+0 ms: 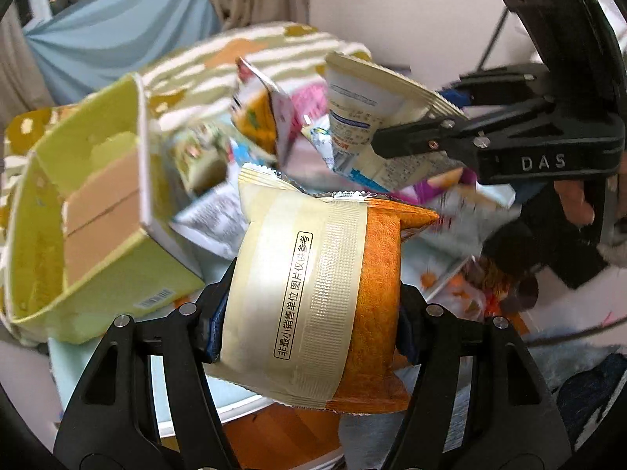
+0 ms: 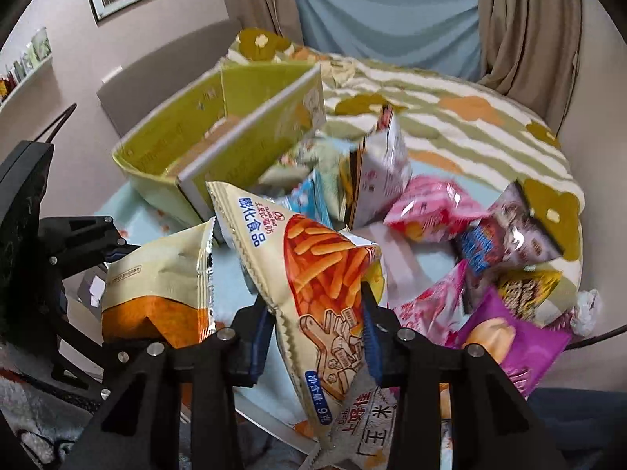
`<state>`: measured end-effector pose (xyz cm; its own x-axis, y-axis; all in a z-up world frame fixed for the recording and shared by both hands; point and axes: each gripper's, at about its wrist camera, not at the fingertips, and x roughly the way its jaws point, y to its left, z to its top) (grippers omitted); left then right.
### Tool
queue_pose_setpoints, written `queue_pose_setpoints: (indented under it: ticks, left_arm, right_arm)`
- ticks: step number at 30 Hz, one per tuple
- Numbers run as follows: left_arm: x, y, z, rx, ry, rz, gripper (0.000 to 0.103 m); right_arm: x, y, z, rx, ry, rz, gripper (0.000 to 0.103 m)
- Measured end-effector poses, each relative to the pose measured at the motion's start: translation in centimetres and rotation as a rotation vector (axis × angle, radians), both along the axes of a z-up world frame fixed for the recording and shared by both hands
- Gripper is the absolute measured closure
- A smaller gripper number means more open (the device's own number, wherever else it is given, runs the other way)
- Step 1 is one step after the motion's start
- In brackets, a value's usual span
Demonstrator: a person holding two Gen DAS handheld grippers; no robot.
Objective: Organize snacks
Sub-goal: 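Carry both bags over the yellow box and release them inside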
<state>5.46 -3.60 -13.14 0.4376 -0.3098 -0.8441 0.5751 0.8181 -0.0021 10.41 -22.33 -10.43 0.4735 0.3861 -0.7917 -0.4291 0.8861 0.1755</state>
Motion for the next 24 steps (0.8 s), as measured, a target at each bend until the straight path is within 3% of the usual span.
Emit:
queue_pose_setpoints:
  ticks: [7,12,18,24]
  left_arm:
    - [2.0,2.5,4.1,-0.038,-0.081,0.153,0.039]
    - [5.8,6.6,6.2,-0.044,-0.120,0.263,0.038]
    - [13.0,13.0,6.7,-0.023,-0.127,0.376,0.038]
    - [20.5,18.2,5.1,0.004,-0.082,0.451,0.038]
  right_arm:
    - [0.2,1.9,5.1,0.041,-0.090,0.037,0.066]
    - [1.5,6.0,7.4,0.064,-0.150,0.069,0.066]
    - [5.9,10.8,8.9,0.099,-0.181,0.072,0.066]
    - [11.9,16.0,8.8,0.132,-0.159,0.070,0.066]
